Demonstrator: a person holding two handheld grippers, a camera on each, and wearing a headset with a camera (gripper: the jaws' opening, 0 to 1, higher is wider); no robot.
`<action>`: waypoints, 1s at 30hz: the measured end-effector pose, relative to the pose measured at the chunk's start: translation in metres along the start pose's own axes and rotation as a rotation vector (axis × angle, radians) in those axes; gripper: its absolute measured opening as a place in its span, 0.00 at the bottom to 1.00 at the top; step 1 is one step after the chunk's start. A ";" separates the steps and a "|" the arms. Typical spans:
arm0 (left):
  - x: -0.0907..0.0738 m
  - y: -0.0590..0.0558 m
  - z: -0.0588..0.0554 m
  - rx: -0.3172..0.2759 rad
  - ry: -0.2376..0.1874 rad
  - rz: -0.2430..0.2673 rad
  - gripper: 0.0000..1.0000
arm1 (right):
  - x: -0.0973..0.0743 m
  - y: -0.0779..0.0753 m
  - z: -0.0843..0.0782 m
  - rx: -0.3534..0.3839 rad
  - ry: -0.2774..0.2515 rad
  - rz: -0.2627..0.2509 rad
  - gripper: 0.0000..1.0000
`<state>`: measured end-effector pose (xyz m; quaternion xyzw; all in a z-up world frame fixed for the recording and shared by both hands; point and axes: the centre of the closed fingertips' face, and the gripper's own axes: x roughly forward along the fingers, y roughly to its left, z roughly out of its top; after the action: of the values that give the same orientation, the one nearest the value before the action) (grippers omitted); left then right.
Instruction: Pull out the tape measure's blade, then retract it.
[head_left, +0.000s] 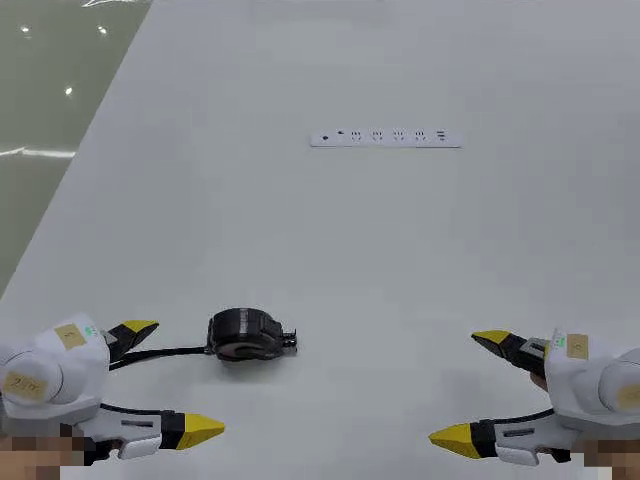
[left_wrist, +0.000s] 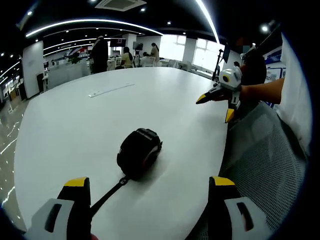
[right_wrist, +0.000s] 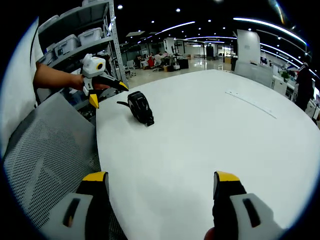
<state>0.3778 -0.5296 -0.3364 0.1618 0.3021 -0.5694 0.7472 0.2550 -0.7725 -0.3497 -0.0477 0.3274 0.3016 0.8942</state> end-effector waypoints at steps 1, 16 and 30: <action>0.001 0.001 0.001 0.007 0.002 -0.004 0.94 | 0.002 0.000 0.001 -0.004 0.001 0.004 0.86; 0.016 0.000 0.004 0.095 0.049 -0.076 0.88 | 0.020 0.001 0.008 -0.040 0.013 0.051 0.83; 0.032 0.005 0.015 0.175 0.067 -0.140 0.82 | 0.029 0.003 0.005 -0.040 0.024 0.069 0.82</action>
<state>0.3923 -0.5605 -0.3460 0.2239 0.2864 -0.6386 0.6783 0.2738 -0.7540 -0.3637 -0.0579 0.3334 0.3384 0.8780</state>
